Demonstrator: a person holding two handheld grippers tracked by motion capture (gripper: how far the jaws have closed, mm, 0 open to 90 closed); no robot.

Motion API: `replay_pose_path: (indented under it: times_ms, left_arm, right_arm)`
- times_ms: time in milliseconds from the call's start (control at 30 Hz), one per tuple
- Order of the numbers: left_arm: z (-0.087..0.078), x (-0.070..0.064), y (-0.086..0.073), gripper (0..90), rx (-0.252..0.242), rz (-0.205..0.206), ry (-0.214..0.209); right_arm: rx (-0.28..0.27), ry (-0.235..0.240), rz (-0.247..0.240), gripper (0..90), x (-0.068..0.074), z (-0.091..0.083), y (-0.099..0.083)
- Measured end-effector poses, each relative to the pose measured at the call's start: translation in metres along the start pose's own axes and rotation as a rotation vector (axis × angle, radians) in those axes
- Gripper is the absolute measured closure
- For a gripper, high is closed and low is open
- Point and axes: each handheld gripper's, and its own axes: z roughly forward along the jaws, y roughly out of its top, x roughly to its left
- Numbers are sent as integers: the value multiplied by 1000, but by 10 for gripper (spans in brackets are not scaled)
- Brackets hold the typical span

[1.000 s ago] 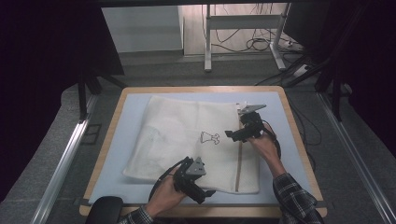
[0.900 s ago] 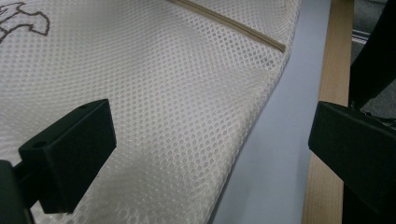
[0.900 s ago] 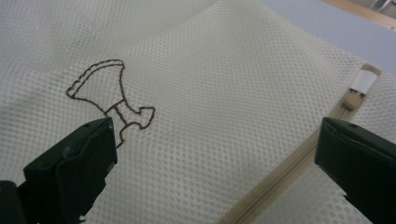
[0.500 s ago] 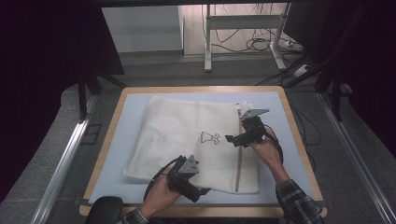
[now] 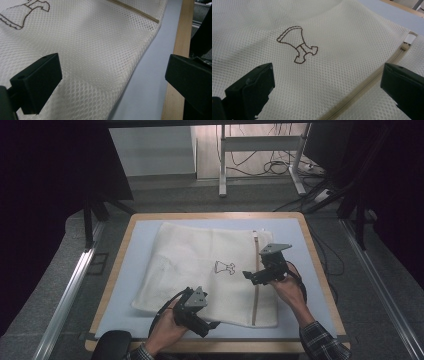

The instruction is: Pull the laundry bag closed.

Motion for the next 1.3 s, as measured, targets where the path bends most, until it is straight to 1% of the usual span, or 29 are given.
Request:
replay_pose_path:
  times_ms: [33,67,100,233,433,633,833,1033,1300]
  left_arm:
    - [-2,1,-1,6,8,8,2]
    - [-2,1,-1,6,-3,-4,3]
    - [-3,2,-2,6,3,3,5]
    - [-7,3,-4,6,-1,-3,13]
    - [-12,5,-7,6,-4,-9,26]
    - [-17,8,-11,6,-4,-16,41]
    - [-22,10,-15,7,-4,-25,58]
    - [-28,13,-19,7,-5,-34,75]
    - [-40,16,-26,7,-14,-43,106]
  right_arm:
    - [0,-2,-5,0,2,-1,-1]
    - [-2,-2,-8,0,3,-2,-2]
    - [-2,-3,-12,0,5,-4,-3]
    - [-3,-9,-29,0,12,-9,-6]
    - [0,-14,-41,0,21,-16,-14]
    - [1,-9,-62,0,30,-24,-23]
    - [2,-10,-67,0,37,-33,-31]
    - [0,-20,-71,0,42,-42,-39]
    - [6,-34,-69,0,47,-54,-48]
